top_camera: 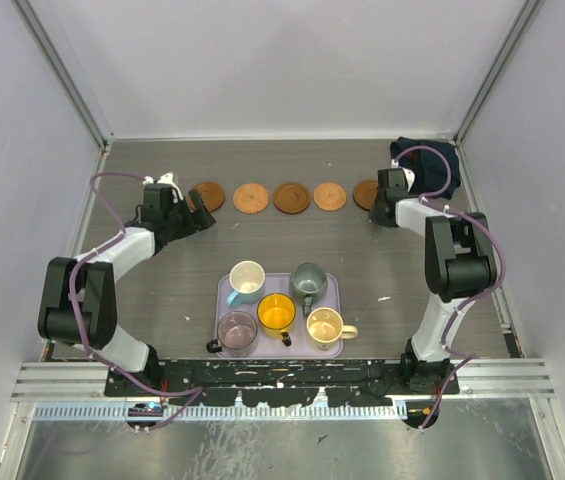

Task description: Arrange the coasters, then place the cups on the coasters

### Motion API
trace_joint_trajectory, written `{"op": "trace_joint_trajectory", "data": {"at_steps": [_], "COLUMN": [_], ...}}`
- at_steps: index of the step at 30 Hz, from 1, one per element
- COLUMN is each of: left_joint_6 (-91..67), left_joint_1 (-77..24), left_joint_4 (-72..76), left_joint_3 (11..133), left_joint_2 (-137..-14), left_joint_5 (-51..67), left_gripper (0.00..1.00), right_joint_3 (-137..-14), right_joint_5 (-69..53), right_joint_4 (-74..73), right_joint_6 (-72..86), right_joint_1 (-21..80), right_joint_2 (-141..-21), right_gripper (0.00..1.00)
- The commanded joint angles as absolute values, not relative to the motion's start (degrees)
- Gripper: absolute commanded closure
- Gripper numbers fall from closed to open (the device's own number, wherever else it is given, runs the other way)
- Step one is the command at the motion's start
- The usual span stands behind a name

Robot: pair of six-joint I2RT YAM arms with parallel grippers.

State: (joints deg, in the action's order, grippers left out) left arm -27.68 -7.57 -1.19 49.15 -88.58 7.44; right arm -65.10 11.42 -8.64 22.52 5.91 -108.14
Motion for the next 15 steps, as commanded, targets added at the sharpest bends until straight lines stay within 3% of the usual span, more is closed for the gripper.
{"op": "trace_joint_trajectory", "data": {"at_steps": [1,15], "left_joint_6": [-26.73,-26.50], "left_joint_1": [-6.74,-4.30], "left_joint_4": [-0.83,-2.11], "left_joint_3": [50.34,50.53], "left_joint_2": [-85.95,-83.02], "left_joint_5": [5.74,5.67], "left_gripper": [0.16,0.16], "right_joint_3": [-60.34,-50.18], "right_joint_5": [11.43,18.87], "right_joint_4": [-10.77,-8.73], "right_joint_6": [22.26,22.83], "right_joint_1": [6.46,6.53], "right_joint_2": [-101.15,-80.16], "right_gripper": [0.99,0.99]}}
